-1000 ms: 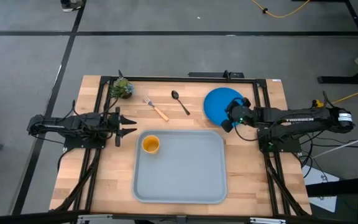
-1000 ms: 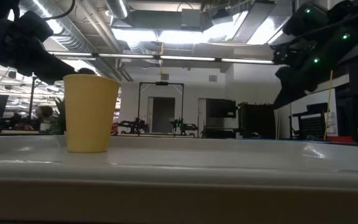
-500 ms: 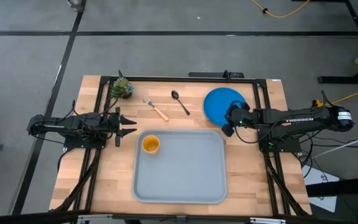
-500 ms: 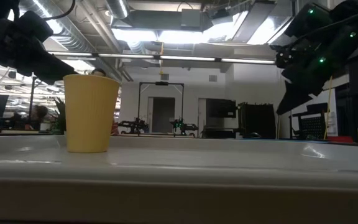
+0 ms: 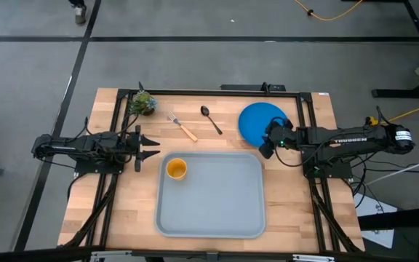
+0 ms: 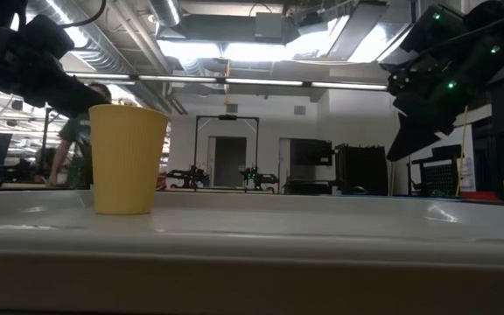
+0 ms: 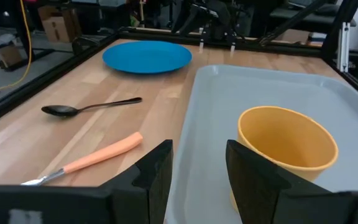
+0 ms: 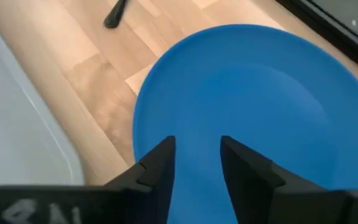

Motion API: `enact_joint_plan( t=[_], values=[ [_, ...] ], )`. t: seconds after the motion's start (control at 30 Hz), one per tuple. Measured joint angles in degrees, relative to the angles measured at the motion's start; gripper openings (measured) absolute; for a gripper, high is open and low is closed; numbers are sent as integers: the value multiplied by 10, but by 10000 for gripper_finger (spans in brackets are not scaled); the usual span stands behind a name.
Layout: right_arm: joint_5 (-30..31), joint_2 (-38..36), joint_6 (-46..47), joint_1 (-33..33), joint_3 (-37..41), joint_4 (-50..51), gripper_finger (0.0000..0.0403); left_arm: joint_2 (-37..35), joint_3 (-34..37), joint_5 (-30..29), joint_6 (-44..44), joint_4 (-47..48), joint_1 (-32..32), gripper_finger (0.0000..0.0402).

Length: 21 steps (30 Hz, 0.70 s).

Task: Pick and place plate/cup/fork/spoon on tray
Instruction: Put the blue plate on the gray tray to the bottom right of the yellow cup

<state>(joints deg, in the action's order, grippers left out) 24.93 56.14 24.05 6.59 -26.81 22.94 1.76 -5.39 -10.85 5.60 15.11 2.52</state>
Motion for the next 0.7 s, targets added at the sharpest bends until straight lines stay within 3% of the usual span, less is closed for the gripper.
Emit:
enact_joint_plan(
  t=[0.2,0.37,0.7],
  values=[
    [7,0,-12,0,0,3,133,0,0,0,-13,0,0,143],
    [23,0,-114,0,0,29,133,0,0,0,-13,0,0,143],
    [-59,31,-186,0,0,64,133,1,0,0,-12,0,0,143]
  ],
)
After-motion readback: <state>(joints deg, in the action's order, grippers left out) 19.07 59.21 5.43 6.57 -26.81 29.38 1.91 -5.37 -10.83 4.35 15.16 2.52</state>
